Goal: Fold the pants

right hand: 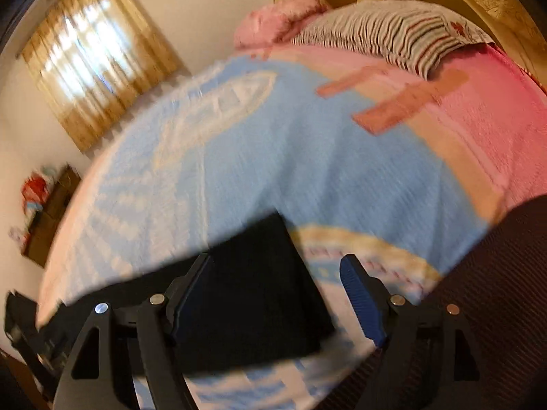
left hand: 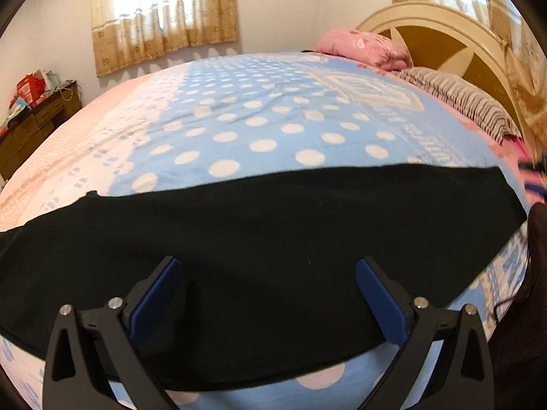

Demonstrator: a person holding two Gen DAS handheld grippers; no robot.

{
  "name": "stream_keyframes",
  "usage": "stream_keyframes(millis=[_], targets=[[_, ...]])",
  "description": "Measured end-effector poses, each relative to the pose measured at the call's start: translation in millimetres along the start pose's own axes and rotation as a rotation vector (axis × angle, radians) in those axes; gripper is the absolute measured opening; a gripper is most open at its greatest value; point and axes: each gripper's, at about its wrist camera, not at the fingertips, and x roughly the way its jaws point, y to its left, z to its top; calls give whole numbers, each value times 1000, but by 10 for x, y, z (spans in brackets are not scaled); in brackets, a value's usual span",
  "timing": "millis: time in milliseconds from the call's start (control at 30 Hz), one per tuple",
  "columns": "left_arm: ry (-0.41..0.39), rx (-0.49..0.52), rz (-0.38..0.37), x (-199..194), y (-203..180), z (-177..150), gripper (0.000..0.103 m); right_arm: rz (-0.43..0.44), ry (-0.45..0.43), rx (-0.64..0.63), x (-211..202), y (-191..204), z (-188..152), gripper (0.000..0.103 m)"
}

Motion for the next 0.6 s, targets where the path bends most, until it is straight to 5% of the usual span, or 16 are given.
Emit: stream_keyframes(millis=[433,600], targets=[[18,-36,25,-28,187,-5,103,-119,171,-149,471,224,-211,75],[33,-56,13,-21,257,-21,103,-115,178,-161,411,276,-268,48]])
